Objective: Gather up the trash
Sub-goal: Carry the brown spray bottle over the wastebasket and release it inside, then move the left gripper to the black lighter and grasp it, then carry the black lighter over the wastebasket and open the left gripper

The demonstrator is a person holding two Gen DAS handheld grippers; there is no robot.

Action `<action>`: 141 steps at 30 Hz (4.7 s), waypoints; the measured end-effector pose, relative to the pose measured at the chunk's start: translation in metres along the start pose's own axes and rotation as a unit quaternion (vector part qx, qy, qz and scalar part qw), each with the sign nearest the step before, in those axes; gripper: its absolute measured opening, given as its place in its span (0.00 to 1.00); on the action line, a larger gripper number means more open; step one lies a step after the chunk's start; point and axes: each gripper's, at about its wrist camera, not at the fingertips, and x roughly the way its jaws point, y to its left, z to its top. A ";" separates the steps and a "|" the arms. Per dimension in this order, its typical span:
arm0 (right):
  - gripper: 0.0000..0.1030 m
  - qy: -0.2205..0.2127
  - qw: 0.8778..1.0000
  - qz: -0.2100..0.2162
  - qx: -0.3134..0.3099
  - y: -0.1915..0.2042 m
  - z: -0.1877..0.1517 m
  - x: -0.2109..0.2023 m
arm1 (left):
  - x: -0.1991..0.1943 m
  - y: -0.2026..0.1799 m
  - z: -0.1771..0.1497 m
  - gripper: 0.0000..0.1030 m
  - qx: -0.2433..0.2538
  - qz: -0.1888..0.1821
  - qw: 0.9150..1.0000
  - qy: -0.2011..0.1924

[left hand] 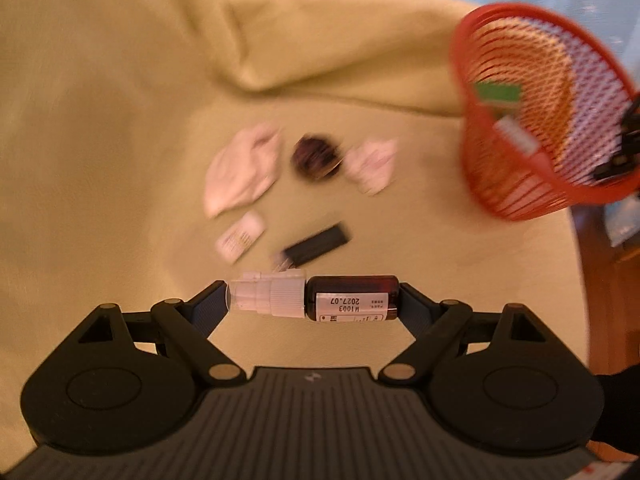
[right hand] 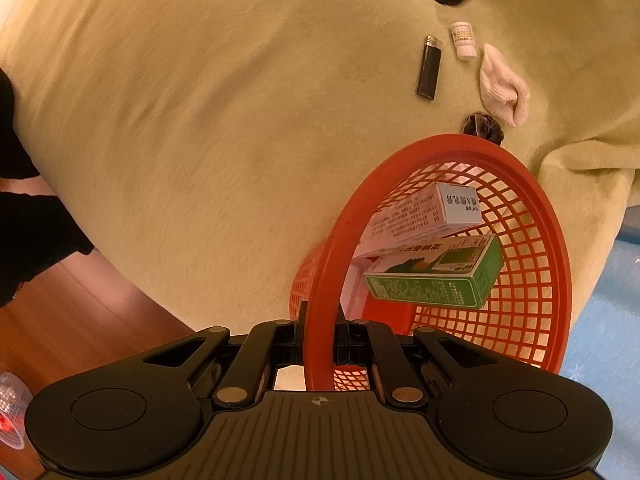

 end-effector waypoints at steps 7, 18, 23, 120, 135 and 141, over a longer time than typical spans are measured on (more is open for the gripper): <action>0.03 -0.001 1.000 -0.010 -0.010 0.005 -0.001 -0.001 | -0.038 -0.036 0.037 0.84 0.064 -0.054 0.995 -0.049; 0.03 -0.006 0.999 -0.033 -0.040 0.015 -0.004 -0.001 | -0.074 -0.082 0.089 0.84 0.156 -0.142 0.972 -0.101; 0.03 -0.010 0.999 -0.034 -0.036 0.015 -0.006 -0.002 | -0.065 -0.105 0.108 0.84 0.180 -0.166 0.964 -0.100; 0.05 0.003 0.998 -0.027 -0.049 0.012 -0.016 -0.011 | 0.149 -0.002 0.018 0.77 -0.206 0.079 0.974 0.051; 0.05 -0.001 0.999 -0.027 -0.047 0.014 -0.017 -0.010 | 0.090 -0.012 0.010 0.76 -0.114 0.045 0.992 0.033; 0.05 -0.002 0.998 -0.030 -0.046 0.015 -0.018 -0.009 | 0.041 -0.023 0.026 0.76 -0.055 0.012 0.998 0.000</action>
